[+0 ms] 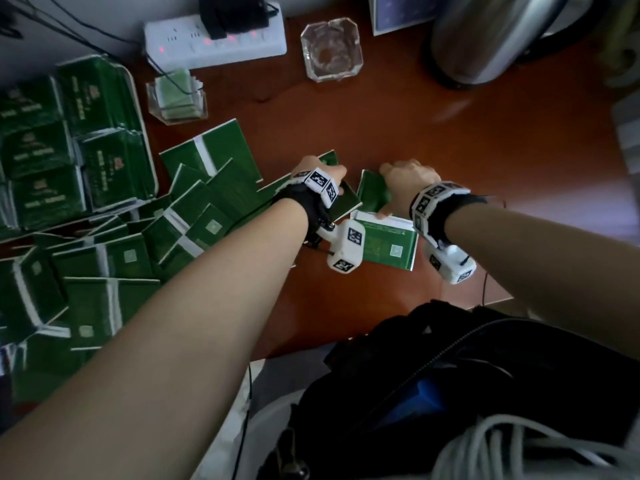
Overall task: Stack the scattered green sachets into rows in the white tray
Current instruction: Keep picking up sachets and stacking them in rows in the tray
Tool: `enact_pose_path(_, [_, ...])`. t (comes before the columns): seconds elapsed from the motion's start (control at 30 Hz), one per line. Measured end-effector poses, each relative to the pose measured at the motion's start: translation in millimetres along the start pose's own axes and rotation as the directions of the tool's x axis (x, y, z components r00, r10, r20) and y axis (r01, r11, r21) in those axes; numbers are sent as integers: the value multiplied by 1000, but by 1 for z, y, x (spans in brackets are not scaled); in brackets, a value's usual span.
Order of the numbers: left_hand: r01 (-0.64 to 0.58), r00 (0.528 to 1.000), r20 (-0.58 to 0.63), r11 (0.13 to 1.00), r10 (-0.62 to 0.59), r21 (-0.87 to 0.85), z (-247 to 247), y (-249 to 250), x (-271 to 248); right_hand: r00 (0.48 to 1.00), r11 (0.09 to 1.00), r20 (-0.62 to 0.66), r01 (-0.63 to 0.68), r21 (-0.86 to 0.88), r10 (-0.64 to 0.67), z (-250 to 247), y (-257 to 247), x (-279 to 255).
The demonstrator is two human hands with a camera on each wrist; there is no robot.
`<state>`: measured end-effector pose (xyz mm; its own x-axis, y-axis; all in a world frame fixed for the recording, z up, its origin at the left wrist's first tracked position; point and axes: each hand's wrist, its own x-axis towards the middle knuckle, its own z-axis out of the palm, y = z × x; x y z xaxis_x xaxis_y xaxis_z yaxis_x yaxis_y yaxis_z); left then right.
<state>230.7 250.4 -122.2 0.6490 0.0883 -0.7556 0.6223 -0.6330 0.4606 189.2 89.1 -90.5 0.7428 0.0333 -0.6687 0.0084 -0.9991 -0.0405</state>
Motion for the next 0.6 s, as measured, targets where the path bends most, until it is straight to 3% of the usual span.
enact_pose_path(0.13, [-3, 1000, -24, 998, 1, -63, 16, 15, 2, 999, 999, -5, 37, -40, -37, -11, 26, 11])
enact_pose_path(0.17, [-53, 997, -59, 998, 51, -29, 15, 18, 0, 999, 998, -7, 42, -42, -42, -13, 32, 13])
enact_pose_path(0.23, [-236, 954, -141, 954, 263, 185, 6, 21, -6, 998, 998, -5, 56, -41, -56, -14, 37, 17])
enact_pose_path(0.27, [-340, 904, -138, 876, 405, 341, 2, 23, -8, 998, 997, -2, 66, -40, -66, -15, 39, 18])
enact_pose_path(0.33, [-495, 809, 82, 600, 582, 629, -6, 25, -11, 997, 997, 2, 75, -25, -75, -13, 41, 19])
enact_pose_path(0.4, [-568, 749, 337, 291, 570, 770, -11, 28, -10, 997, 997, 3, 79, -18, -79, -10, 42, 19])
enact_pose_path(0.43, [-575, 739, 396, 205, 545, 792, -12, 30, -9, 997, 997, 6, 79, -21, -79, -10, 42, 19])
enact_pose_path(0.6, [-492, 803, 426, 61, 416, 868, -16, 46, 3, 995, 996, 56, 85, -23, -83, -16, 43, 23])
